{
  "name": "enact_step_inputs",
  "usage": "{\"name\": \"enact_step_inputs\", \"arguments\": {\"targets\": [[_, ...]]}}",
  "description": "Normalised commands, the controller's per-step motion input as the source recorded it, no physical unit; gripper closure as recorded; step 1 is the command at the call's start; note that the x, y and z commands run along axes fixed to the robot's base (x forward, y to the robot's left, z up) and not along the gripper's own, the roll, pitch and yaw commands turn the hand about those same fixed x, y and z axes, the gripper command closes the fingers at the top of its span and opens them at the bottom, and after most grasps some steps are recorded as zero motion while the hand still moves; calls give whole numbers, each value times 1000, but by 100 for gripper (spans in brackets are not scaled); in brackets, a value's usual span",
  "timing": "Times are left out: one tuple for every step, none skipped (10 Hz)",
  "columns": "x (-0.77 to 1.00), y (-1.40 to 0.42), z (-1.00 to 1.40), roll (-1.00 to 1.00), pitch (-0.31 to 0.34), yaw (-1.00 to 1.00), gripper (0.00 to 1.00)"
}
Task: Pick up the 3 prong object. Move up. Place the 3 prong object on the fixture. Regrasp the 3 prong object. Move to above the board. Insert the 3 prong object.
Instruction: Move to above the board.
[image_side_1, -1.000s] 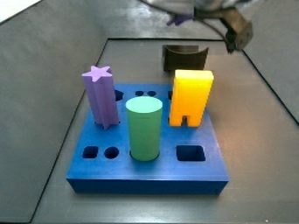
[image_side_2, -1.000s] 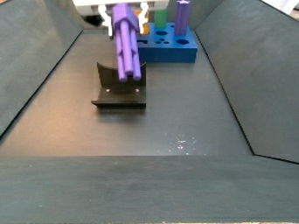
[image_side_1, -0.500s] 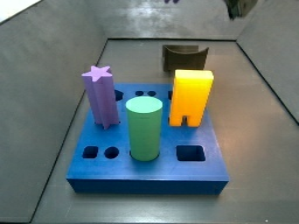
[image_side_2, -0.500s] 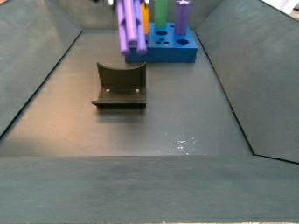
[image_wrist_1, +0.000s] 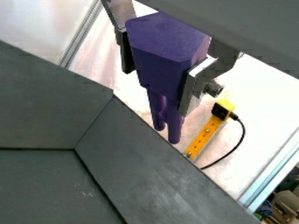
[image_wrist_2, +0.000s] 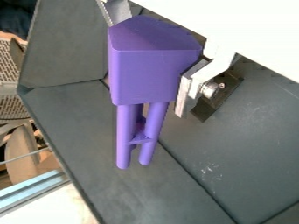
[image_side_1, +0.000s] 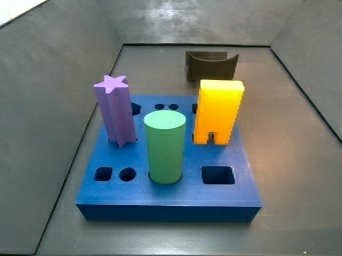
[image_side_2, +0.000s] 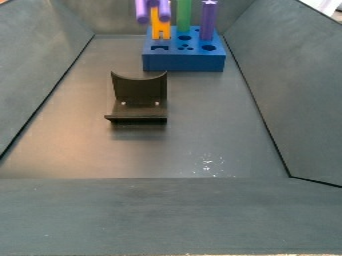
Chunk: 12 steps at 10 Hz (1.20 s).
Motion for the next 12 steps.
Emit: {"name": "enact_step_inputs", "arguments": {"targets": [[-377, -1000, 263, -1000, -55, -120, 100], [-375, -1000, 256, -1000, -62, -119, 100], [-401, -1000, 268, -1000, -69, -123, 100], [-408, -1000, 257, -1000, -69, -129, 100], [-414, -1000, 261, -1000, -64, -136, 100], [-419, -1000, 263, -1000, -56, -140, 100], [-433, -1000, 266, -1000, -47, -144, 100], [-450, -1000, 270, -1000, -45, -147, 100], [-472, -1000, 269, -1000, -44, -147, 100], [-393, -749, 210, -1000, -44, -145, 100], [-269, -440, 123, -1000, -48, -138, 100], [-170, -226, 58, -837, -42, -106, 100]]}}
